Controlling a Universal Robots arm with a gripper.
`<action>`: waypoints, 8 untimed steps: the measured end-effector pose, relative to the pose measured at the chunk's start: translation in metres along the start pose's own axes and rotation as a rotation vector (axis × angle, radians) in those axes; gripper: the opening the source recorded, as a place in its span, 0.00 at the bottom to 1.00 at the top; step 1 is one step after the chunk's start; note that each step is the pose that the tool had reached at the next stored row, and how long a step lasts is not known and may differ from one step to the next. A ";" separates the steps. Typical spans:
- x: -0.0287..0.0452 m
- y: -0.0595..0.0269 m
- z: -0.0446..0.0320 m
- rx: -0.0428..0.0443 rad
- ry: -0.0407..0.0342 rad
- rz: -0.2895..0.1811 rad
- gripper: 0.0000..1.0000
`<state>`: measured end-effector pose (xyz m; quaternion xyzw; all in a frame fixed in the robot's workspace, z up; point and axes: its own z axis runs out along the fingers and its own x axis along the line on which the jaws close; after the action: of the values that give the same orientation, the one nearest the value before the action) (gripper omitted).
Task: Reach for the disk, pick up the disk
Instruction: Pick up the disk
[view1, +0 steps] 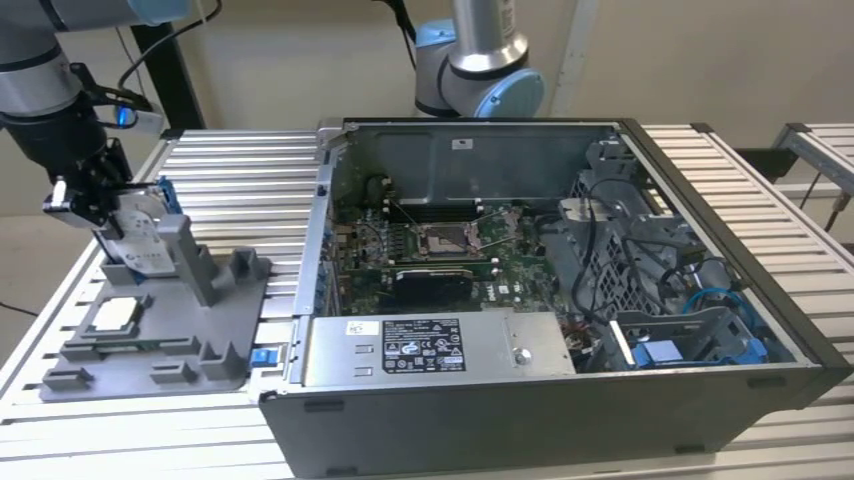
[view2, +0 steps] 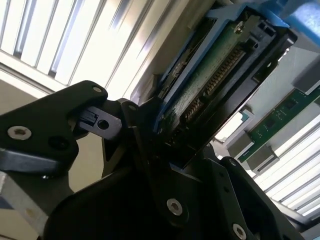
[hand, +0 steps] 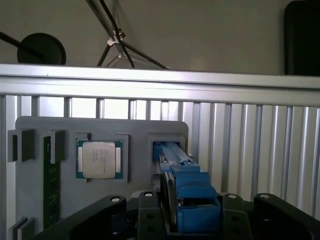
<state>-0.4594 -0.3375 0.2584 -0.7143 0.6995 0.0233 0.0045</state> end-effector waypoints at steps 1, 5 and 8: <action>0.0000 0.0000 0.0000 -0.0001 0.0001 -0.002 0.00; 0.0000 0.0000 -0.0004 0.0002 0.0001 -0.003 0.00; -0.0001 0.0000 -0.0019 0.0003 0.0001 -0.003 0.00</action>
<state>-0.4594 -0.3375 0.2604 -0.7153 0.6984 0.0232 0.0047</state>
